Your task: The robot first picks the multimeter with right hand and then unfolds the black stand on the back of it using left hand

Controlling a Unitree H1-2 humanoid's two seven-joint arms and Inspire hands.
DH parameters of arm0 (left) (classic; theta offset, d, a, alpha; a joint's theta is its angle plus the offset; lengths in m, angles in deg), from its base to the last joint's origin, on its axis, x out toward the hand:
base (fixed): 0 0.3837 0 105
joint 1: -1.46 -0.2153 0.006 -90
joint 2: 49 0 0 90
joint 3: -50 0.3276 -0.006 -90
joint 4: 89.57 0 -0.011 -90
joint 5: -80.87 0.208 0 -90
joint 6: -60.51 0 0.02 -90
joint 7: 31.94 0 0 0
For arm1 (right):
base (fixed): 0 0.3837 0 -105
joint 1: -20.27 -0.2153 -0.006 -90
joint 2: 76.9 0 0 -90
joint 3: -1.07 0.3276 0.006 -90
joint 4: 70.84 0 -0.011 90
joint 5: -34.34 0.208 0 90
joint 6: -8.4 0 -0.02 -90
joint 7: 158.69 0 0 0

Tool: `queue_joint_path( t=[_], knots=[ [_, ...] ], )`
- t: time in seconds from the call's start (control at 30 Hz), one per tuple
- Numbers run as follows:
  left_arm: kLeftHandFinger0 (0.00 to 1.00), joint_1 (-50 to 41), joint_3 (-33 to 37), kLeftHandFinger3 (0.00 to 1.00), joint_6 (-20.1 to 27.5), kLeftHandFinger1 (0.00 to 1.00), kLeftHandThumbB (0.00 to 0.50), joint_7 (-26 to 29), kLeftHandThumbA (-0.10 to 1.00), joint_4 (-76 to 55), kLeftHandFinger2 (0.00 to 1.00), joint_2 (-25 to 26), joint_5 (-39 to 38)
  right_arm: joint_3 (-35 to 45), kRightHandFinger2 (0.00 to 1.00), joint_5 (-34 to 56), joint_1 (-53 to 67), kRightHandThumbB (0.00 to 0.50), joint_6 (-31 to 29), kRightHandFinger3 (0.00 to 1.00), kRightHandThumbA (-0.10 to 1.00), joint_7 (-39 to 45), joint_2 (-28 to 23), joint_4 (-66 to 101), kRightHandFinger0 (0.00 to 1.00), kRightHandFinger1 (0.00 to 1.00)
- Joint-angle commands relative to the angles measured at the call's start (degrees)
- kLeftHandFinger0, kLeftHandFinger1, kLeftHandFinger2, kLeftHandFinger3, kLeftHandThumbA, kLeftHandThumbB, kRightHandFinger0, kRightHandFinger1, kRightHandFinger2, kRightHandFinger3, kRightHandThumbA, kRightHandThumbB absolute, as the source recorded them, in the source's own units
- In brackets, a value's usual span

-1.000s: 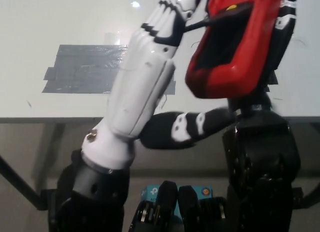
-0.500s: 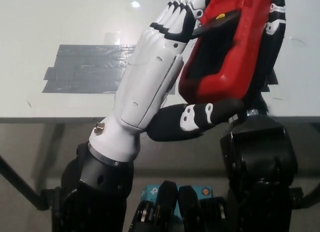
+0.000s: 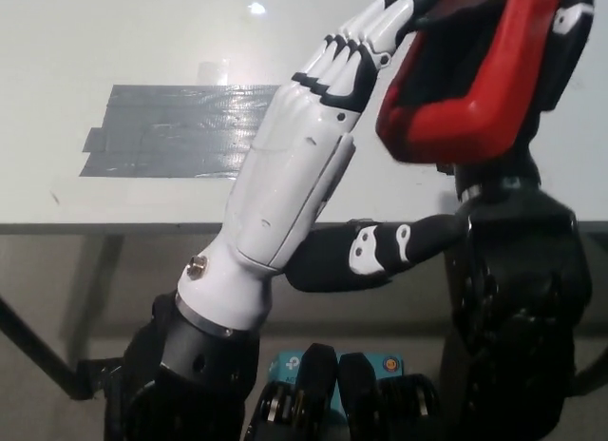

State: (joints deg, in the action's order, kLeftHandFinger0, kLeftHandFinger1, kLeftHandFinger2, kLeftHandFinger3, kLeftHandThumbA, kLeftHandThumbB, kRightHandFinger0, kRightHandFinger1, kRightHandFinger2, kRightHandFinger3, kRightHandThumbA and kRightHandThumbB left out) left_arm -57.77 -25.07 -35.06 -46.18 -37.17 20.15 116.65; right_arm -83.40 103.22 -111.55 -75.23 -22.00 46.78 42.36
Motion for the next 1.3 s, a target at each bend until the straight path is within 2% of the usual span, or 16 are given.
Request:
queue_joint_path(
  t=[0.0, 0.07, 0.13, 0.2, 0.23, 0.3, 0.5, 0.6, 0.67, 0.7, 0.73, 0.8, 0.83, 0.93, 1.1, 1.27],
  knots=[
    [1.0, -0.13, 1.24, 1.0, 1.7, 1.0, 0.308, 1.25, 1.0, -0.07, 1.0, -1.16, 1.7, -1.0, 0.63, -6.78, -7.93, 0.102, 1.0, 0.77, -0.03, -3.23, 1.9, 0.71, 0.02, 0.34],
    [1.0, -0.32, 1.47, 1.0, 1.52, 1.0, 0.31, 1.29, 1.0, 0.01, 1.0, -1.58, 1.97, -1.2, 0.59, -6.83, -8.98, 0.06, 0.96, 0.74, 0.02, -1.55, 1.52, -0.03, 0.0, 0.32],
    [1.0, -0.65, 1.56, 1.0, 1.84, 1.0, 0.311, 1.63, 1.0, 0.24, 1.0, -1.7, 1.73, -1.18, 0.58, -8.14, -9.69, 0.065, 1.3, 0.75, 0.05, -2.24, 1.55, -0.28, 0.0, 0.28],
    [1.0, -0.91, 1.66, 1.0, 1.54, 1.0, 0.322, 1.46, 1.0, 0.21, 1.0, -1.81, 1.7, -0.19, 0.58, -7.34, -10.36, 0.07, -0.23, 0.77, -0.02, -2.21, 2.79, -0.67, 0.0, 0.26],
    [1.0, -1.2, 1.78, 1.0, 1.72, 1.0, 0.317, 1.7, 1.0, 0.3, 1.0, -1.91, 1.52, 0.0, 0.59, -6.22, -10.53, 0.054, -1.2, 0.8, -0.05, -1.39, 3.09, -0.78, 0.0, 0.26],
    [1.0, -1.63, 2.02, 1.0, 2.38, 1.0, 0.311, 2.24, 1.0, 0.55, 1.0, -1.93, 1.66, 0.21, 0.59, -5.6, -10.65, 0.035, -1.4, 0.81, -0.05, -0.16, 3.09, -0.97, 0.0, 0.26],
    [1.0, -2.74, 2.79, 1.0, 4.37, 1.0, 0.313, 3.46, 1.0, 1.34, 1.0, -2.04, 2.56, -0.32, 0.63, -6.01, -11.5, 0.058, -5.24, 0.84, -0.1, -1.51, 3.09, -1.7, 0.0, 0.28],
    [1.0, -3.06, 3.08, 1.0, 4.96, 1.0, 0.323, 3.73, 1.0, 1.63, 1.0, -1.98, 2.84, 0.47, 0.62, -4.47, -11.02, 0.032, -3.37, 0.83, -0.07, -0.06, 3.09, -1.33, 0.0, 0.28],
    [1.0, -3.15, 2.8, 1.0, 5.57, 1.0, 0.333, 4.26, 1.0, 1.61, 1.0, -1.5, 3.7, 0.24, 0.64, -8.16, -10.35, 0.018, -2.21, 0.84, -0.06, -0.05, 2.16, -1.2, 0.0, 0.27],
    [1.0, -3.12, 2.61, 1.0, 5.62, 1.0, 0.337, 4.28, 1.0, 1.45, 1.0, -1.3, 4.05, 0.55, 0.66, -7.95, -10.26, 0.018, -2.68, 0.9, -0.1, 0.11, 2.32, -1.28, 0.0, 0.28],
    [1.0, -3.09, 2.14, 1.0, 5.87, 1.0, 0.337, 4.56, 1.0, 1.22, 1.0, -0.89, 4.73, 1.3, 0.66, -7.01, -10.08, 0.033, -3.52, 0.9, -0.1, 0.25, 2.66, -1.45, 0.0, 0.28],
    [1.0, -3.23, 1.34, 1.0, 5.85, 1.0, 0.341, 4.92, 1.0, 0.85, 1.0, -0.61, 4.36, 2.32, 0.67, -5.02, -9.69, 0.036, -3.98, 0.95, -0.1, 0.1, 2.79, -1.44, 0.0, 0.32],
    [1.0, -3.35, 0.67, 1.0, 5.96, 1.0, 0.346, 5.23, 1.0, 0.65, 1.0, -0.37, 3.56, 3.43, 0.69, -2.67, -9.2, 0.034, -4.63, 1.0, -0.1, 1.26, 2.61, -1.7, 0.0, 0.38],
    [1.0, -3.88, -0.93, 1.0, 6.67, 1.0, 0.341, 5.85, 1.0, 0.12, 1.0, 0.63, 2.05, 5.46, 0.72, -0.71, -8.61, 0.045, -4.76, 1.0, -0.1, 2.12, 1.36, -2.9, 0.0, 0.41],
    [1.0, -5.48, -2.43, 1.0, 7.3, 1.0, 0.295, 5.11, 1.0, -2.33, 1.0, 2.55, -0.22, 8.49, 0.69, 0.64, -8.24, 0.026, -4.54, 1.0, -0.1, 2.92, -0.66, -6.57, 0.0, 0.38],
    [1.0, -7.48, -3.34, 1.0, 7.79, 1.0, 0.304, 4.78, 1.0, -4.64, 1.0, 3.92, 0.07, 10.76, 0.68, -0.12, -8.26, 0.039, -5.14, 1.0, -0.1, 3.58, -1.49, -10.66, 0.0, 0.35]
  ],
)
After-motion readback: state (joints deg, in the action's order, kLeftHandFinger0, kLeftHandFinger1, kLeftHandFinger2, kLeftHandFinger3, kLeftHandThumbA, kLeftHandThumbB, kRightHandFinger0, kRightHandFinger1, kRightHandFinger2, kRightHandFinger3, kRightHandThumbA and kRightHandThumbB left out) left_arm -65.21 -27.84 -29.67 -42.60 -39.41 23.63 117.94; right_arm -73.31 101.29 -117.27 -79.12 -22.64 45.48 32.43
